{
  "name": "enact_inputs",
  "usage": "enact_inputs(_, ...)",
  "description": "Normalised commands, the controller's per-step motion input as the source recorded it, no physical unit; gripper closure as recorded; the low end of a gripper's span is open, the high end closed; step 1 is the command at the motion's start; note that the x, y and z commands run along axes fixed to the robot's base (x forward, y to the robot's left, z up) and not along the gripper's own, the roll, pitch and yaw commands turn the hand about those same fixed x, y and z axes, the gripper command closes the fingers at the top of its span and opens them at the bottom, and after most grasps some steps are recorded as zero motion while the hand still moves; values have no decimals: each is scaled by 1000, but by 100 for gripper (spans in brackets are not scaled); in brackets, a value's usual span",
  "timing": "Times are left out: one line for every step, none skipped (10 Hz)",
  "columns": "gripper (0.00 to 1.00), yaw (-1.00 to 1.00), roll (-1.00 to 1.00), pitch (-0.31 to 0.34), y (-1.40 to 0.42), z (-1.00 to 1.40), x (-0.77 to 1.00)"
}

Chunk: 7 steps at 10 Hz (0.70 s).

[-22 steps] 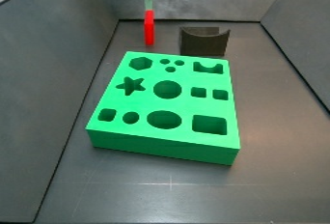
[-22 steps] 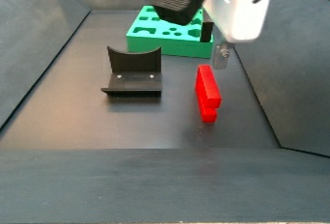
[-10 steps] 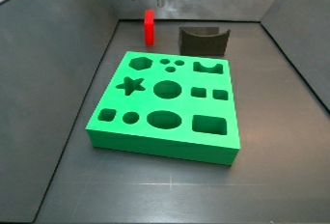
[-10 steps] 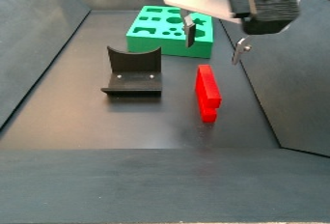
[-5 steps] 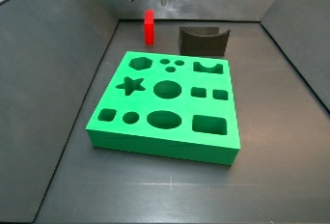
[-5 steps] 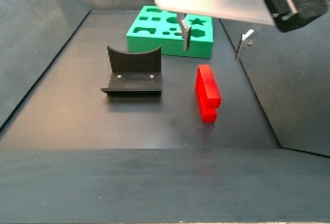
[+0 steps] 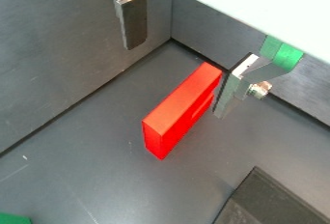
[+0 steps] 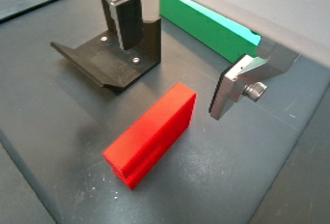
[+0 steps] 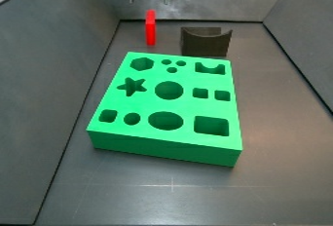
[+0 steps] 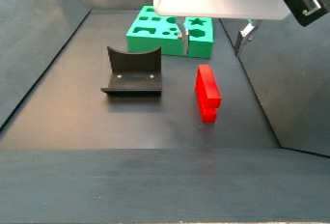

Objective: Pick up the double-square object. Move up. Rotate the double-square object. Place the double-square object on the fixture. Regrasp the double-square object. Move to above the board. Insert the double-square object.
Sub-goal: Rotate the double-square object.

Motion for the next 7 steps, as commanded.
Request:
enact_inputs(0,0,0,0,0,-1000,0)
enact_inputs(0,-47,4,-10,2,-1000,6)
enact_inputs(0,-47,13,-18,6,-1000,9)
enact_inputs(0,-41,23,-23,11,-1000,12)
enact_inputs(0,-30,38,-24,15,-1000,17)
enact_inputs(0,-25,49,-21,19,-1000,23)
enact_inputs(0,-21,60,-17,24,-1000,30)
